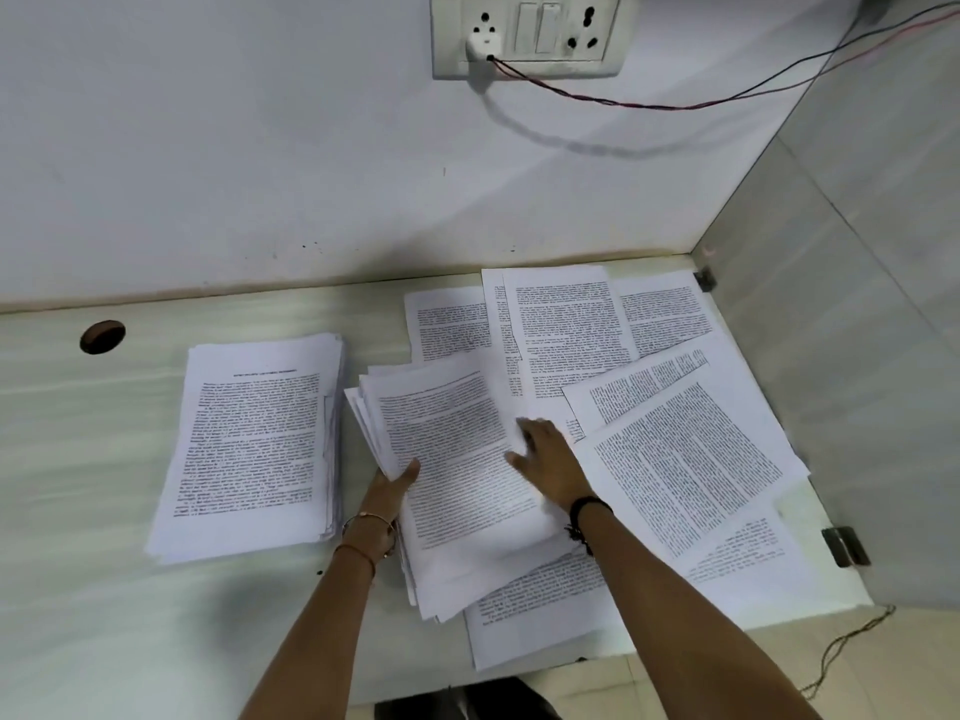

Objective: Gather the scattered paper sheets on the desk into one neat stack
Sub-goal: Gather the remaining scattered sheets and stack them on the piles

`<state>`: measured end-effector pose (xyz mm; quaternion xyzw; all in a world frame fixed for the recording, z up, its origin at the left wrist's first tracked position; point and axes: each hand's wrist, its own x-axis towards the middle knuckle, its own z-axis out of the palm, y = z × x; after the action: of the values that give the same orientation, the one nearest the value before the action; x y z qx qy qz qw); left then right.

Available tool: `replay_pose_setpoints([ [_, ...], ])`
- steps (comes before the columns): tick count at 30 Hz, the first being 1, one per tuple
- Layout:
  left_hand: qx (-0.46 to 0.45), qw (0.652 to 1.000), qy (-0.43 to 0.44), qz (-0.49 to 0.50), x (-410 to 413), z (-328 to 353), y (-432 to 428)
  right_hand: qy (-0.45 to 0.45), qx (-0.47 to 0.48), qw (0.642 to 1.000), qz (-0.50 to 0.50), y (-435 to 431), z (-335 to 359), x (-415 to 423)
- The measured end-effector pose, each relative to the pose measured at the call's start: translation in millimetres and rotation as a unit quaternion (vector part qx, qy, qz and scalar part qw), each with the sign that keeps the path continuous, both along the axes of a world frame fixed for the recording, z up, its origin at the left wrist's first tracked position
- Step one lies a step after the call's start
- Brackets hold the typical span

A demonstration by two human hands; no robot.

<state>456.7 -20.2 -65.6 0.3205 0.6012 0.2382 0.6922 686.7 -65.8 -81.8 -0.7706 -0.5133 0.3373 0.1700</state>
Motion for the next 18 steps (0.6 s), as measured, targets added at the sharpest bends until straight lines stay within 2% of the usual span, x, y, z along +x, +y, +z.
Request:
replay_pose_setpoints([
  [3, -0.008, 1.0, 0.006, 0.002, -1, -4, -1, -0.025, 0.056, 0.998, 0.007, -5, 0, -10],
  [6, -0.005, 0.998, 0.066, 0.01, -3, -8, 1, 0.033, 0.081, 0.995, 0.042, -9, -3, -11],
  [10, 0.051, 0.981, 0.189, 0.012, -10, -6, 11, 0.067, 0.093, 0.99, -0.076, -17, 7, 12],
  [12, 0.068, 0.967, 0.243, 0.027, -20, -1, 18, 0.041, 0.086, 0.992, -0.083, -25, 4, 21],
  [15, 0.104, 0.94, 0.321, 0.058, -41, 7, 28, -0.014, 0.063, 0.997, -0.036, -40, -4, 21],
  [18, 0.116, 0.927, 0.343, 0.095, -59, 10, 35, -0.041, 0.045, 0.998, -0.015, -50, -3, 5],
])
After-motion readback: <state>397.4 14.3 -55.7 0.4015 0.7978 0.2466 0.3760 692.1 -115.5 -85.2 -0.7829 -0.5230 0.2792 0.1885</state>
